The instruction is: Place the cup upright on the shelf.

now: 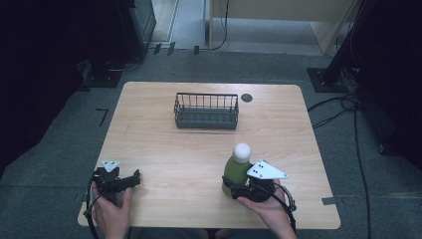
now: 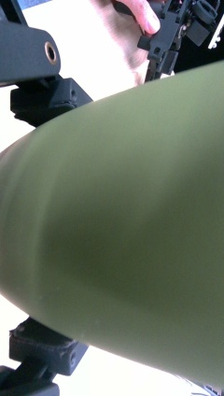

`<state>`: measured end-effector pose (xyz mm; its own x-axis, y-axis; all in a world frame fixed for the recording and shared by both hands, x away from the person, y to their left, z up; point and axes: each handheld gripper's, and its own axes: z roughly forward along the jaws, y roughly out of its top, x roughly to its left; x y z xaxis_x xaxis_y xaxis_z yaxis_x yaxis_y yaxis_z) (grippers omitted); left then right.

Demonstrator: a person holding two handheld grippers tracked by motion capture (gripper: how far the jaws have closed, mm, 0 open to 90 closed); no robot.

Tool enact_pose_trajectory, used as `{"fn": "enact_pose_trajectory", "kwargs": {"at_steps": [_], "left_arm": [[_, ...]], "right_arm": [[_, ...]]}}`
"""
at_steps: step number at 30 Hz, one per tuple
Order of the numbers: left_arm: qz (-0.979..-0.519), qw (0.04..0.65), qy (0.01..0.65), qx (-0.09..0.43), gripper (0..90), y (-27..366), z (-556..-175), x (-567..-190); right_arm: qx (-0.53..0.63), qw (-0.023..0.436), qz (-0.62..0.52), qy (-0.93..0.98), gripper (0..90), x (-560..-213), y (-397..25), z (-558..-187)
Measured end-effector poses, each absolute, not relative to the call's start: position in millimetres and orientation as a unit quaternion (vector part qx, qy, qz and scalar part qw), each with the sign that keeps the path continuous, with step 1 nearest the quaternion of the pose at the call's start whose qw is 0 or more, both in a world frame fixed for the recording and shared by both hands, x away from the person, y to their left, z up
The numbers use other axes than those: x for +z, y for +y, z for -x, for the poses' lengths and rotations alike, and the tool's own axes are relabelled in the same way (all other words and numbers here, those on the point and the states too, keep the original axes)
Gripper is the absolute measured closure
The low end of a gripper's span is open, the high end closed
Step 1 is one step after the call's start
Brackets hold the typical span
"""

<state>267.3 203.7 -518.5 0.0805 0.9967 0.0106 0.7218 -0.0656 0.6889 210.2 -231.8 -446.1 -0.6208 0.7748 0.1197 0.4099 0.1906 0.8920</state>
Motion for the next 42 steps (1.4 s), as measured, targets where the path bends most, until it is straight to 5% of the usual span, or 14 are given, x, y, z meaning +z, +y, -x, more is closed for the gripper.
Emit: {"fn": "enact_pose_trajectory", "kwargs": {"at_steps": [19, 42], "left_arm": [[-0.684, 0.269, 0.628, 0.255, 0.1, 203.7, -267.3, -518.5], [-0.683, 0.270, 0.628, 0.256, 0.1, 203.6, -267.3, -518.6]], "right_arm": [[0.502, 0.185, -0.410, 0.739, 20.3, -444.6, -231.8, -212.8], [0.492, 0.197, -0.428, 0.732, 20.4, -402.0, -221.8, -271.9]]}}
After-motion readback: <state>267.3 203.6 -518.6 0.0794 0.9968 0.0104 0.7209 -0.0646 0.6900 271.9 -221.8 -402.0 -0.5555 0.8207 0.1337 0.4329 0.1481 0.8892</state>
